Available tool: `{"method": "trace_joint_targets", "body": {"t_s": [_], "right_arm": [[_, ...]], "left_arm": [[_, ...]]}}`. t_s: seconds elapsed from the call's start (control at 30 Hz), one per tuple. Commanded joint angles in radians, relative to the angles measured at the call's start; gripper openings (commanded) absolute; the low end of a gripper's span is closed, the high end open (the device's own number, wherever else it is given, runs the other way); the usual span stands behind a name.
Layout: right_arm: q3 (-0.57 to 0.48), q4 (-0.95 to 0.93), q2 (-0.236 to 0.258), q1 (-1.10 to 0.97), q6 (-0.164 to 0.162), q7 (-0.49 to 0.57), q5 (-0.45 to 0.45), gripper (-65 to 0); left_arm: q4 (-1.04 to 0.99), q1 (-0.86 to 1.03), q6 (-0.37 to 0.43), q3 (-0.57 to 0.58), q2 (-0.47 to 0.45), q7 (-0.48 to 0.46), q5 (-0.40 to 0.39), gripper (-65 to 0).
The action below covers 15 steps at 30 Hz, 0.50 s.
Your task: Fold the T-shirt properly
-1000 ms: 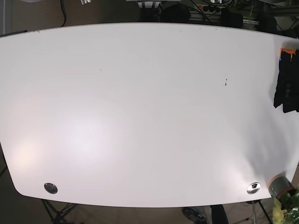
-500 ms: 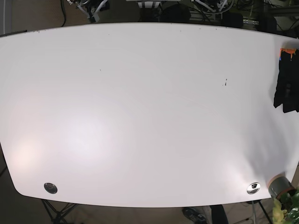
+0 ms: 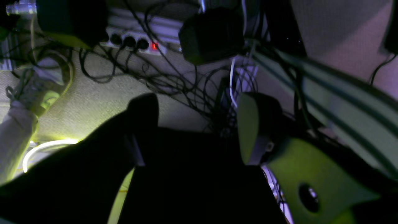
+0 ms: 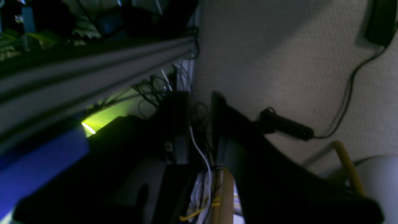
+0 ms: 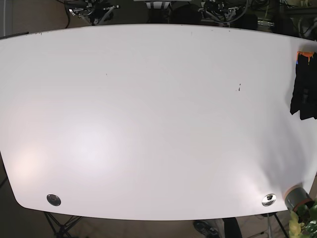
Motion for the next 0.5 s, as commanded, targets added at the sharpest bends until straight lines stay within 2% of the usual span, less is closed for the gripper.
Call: {"method": "trace_joint_targets", "body": {"t_s": [0.0,0.17,0.47], "right_arm": [[0.001,0.003,0.011,-0.005,0.009,0.006,0.007,-53.6],[0.000,-0.002,0.011,0.010,0.009,0.006,0.007,-53.6],[0.000,0.000,0.016,0.007,0.009,0.006,0.010,-53.6]], "left_arm": [[-0.002,-0.003,0.003,0.002,-0.003,-0.003,-0.002,-28.3],[-0.002,-0.004,0.068,0.002,-0.003,-0.003,-0.002,-28.3],[-0.002,-0.004,0.068,0.002,-0.003,-0.002,-0.002,-28.3]]}}
